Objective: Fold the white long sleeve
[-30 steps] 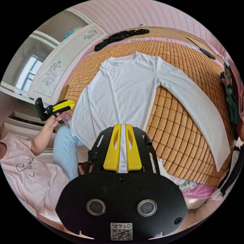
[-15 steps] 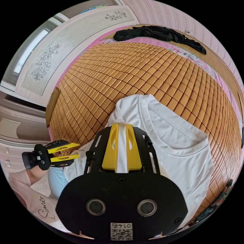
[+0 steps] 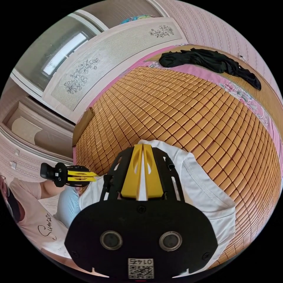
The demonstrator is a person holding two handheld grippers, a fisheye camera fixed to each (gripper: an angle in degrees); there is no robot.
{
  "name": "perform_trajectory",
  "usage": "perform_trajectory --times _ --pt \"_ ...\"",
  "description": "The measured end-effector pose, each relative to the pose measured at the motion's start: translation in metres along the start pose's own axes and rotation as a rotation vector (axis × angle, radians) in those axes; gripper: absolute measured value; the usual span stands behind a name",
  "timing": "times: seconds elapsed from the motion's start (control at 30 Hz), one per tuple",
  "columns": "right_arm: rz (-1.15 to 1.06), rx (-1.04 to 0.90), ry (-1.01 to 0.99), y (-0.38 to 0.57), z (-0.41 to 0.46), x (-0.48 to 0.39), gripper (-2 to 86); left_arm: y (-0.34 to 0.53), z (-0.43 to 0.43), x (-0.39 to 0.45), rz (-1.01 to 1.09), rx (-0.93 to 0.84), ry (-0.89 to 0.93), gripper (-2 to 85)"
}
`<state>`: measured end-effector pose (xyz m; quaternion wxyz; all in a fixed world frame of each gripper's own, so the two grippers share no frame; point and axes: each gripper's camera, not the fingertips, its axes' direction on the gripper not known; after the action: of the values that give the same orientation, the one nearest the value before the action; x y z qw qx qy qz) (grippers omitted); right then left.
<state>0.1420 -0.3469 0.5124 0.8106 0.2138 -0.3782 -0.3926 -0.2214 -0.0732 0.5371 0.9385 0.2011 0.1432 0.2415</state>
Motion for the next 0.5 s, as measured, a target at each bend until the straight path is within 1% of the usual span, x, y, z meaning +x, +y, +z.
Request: perform_trajectory --times 0.1,0.17,0.23,0.3,0.4,0.47,0.5 --pt "0.029 -0.052 0.005 -0.025 0.02 0.002 -0.3 0.009 0.027 -0.031 -0.091 -0.057 0.065 -0.9" --pt "0.06 -0.111 0.042 -0.037 0.033 0.003 -0.2 0.015 0.034 -0.047 -0.136 -0.029 0.124 -0.8" --pt "0.05 -0.099 0.055 -0.041 0.024 -0.002 0.4 0.016 0.042 -0.064 -0.182 -0.045 0.178 -0.3" --pt "0.063 -0.058 0.061 -0.043 0.0 -0.004 2.2 0.02 0.043 -0.072 -0.2 -0.04 0.182 0.8" --pt "0.036 0.055 0.035 -0.018 -0.071 -0.019 4.2 0.032 0.029 -0.077 -0.203 0.005 0.164 4.3" --pt "-0.014 0.084 0.016 0.037 -0.13 -0.041 4.6 0.044 0.014 -0.077 -0.188 0.007 0.145 5.2" --pt "-0.025 0.076 0.027 0.055 -0.142 -0.047 4.6 0.055 0.003 -0.074 -0.163 0.012 0.129 5.4"
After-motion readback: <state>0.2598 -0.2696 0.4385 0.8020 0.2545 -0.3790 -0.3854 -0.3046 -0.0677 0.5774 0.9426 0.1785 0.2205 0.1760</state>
